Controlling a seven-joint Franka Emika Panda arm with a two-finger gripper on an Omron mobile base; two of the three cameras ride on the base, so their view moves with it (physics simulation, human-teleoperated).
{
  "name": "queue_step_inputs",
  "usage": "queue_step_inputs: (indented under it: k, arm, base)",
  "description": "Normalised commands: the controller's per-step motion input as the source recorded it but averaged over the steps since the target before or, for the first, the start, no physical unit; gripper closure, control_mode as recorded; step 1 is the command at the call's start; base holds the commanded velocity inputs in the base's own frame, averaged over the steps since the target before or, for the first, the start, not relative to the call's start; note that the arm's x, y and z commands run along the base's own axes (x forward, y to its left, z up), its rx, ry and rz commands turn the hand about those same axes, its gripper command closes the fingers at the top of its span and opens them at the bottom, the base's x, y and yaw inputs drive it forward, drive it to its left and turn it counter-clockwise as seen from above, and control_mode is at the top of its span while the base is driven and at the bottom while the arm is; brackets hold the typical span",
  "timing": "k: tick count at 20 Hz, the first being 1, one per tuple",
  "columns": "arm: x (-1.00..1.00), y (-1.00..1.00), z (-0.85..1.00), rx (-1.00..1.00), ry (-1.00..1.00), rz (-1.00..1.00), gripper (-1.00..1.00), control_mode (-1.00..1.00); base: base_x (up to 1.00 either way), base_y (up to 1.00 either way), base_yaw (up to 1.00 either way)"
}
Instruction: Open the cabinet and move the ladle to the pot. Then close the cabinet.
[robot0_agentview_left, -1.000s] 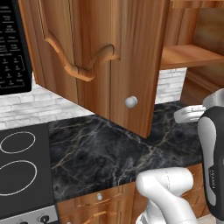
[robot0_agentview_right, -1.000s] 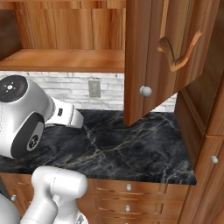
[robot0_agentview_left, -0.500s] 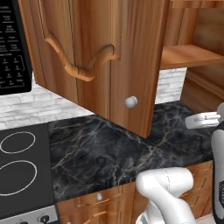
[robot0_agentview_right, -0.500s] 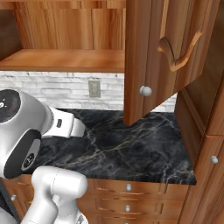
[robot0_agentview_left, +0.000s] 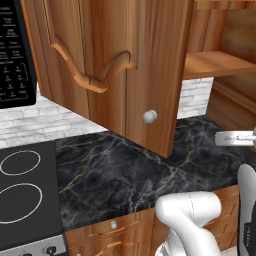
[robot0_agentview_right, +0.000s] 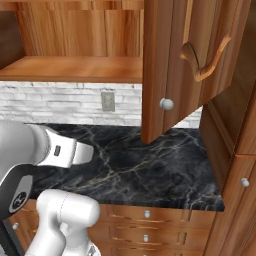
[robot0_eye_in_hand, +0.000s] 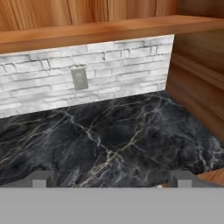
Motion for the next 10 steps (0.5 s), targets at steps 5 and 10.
queue_step_inputs:
  k: [5,10]
  arm:
    - [-0.17,-0.35,0.38,0.12,0.00,-0.11,-1.00,-1.00]
    - [-0.49,-0.37,0.29,0.12,0.00,-0.06,-1.00,-1.00]
  base:
    - [0.00,0.00,0.00]
    - [0.00,0.00,0.00]
